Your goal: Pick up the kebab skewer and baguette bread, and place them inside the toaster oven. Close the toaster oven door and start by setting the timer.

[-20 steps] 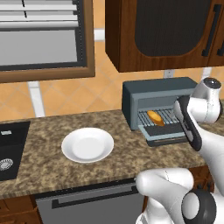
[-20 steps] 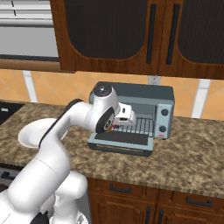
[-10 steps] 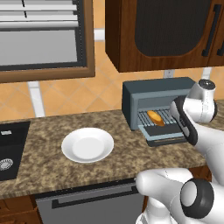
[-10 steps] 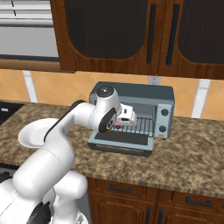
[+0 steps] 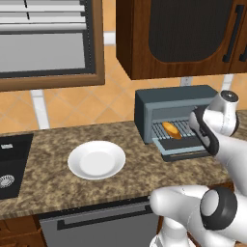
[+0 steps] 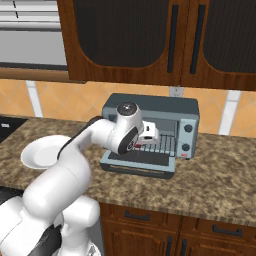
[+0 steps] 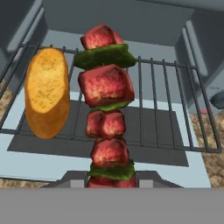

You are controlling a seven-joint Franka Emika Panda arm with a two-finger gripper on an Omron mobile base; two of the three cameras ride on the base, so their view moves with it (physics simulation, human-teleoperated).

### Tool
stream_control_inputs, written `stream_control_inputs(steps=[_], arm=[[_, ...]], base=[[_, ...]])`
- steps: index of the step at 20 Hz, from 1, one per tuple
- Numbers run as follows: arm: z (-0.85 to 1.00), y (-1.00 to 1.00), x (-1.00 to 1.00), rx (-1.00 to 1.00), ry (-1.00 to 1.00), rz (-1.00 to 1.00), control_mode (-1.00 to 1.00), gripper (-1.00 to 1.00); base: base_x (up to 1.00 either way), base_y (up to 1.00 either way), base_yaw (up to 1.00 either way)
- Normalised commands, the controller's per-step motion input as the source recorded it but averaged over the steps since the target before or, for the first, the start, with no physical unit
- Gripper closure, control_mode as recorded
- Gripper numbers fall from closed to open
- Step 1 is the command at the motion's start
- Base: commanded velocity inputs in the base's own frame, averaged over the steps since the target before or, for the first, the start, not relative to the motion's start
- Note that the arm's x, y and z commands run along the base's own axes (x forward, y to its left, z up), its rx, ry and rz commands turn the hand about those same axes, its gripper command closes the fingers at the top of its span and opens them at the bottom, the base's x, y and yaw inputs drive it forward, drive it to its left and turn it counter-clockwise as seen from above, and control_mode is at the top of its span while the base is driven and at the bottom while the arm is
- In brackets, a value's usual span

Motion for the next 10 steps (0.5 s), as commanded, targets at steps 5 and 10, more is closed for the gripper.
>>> stream_control_inputs(steps=[5,10], arm=[[-0.14,-0.07,0.12,-0.02,0.00,0.10,-1.00,1.00],[-0.22,-0.11,0.19,-0.07,0.01,0.09,-1.00,1.00]], base=[[0.00,0.00,0.00],[0.00,0.00,0.00]])
